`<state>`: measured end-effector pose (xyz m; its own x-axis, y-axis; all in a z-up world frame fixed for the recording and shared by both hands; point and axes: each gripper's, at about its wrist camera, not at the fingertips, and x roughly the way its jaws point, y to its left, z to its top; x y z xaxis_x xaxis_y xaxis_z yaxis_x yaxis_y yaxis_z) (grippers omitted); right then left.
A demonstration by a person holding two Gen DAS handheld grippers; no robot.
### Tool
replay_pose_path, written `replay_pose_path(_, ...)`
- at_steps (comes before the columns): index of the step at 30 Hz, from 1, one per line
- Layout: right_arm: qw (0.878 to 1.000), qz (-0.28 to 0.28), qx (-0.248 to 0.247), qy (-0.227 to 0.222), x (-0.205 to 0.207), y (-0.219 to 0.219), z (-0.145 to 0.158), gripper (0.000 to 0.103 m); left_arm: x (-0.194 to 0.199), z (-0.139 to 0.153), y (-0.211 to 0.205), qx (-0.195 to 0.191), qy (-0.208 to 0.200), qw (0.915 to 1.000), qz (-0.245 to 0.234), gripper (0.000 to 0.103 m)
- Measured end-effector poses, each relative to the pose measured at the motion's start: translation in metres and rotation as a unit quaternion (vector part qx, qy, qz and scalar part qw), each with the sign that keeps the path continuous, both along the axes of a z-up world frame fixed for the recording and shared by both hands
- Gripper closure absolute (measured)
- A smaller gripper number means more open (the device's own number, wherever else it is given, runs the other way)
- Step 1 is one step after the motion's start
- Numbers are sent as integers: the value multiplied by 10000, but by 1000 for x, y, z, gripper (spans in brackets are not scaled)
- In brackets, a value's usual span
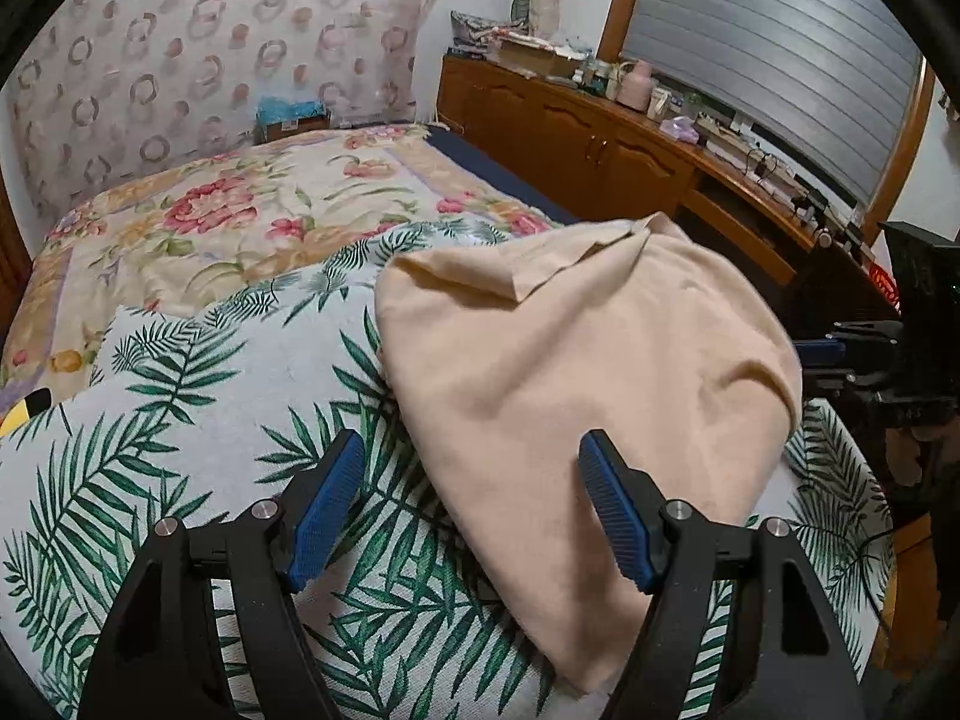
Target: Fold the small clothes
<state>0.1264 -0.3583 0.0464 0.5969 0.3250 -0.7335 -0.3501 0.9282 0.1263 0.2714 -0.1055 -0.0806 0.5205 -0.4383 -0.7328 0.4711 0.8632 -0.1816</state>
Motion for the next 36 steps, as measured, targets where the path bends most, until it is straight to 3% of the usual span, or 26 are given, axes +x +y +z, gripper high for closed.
replay_pose_path(4, 9992, 195, 335, 108, 9, -6, -1, 97, 2, -7, -1, 124, 86, 9999, 52, 28)
replay_pose_path(8, 9996, 140, 65, -234, 3, -11, 12, 100, 3, -14, -4, 319, 100, 9994, 102, 30)
replay_pose_path(12, 9958, -428, -317, -751, -9, -32, 37, 100, 0, -14, -7, 484, -40, 9988, 89, 31)
replay_pose_path(18, 9971, -559, -323, -398, 9, -39, 23, 100, 1, -13, -4, 393, -1, 9992, 123, 31)
replay_pose_path(20, 9968, -595, -254, -467, 11, -40, 27, 92, 3, -12, -2, 336, 19, 9993, 169, 31)
replay_pose_path(25, 9947, -668, -203, -761, 25, -25, 26, 38, 16, 4, 5, 111, 2, 9994, 327, 31)
replay_pose_path(27, 9958, -592, -127, -686, 37, -16, 15, 33, 24, 6, 4, 89, 15, 9994, 321, 31)
replay_pose_path(36, 9976, -665, 194, -28, 102, -18, -22, 32, 61, -4, -6, 162, 221, 9989, 377, 31)
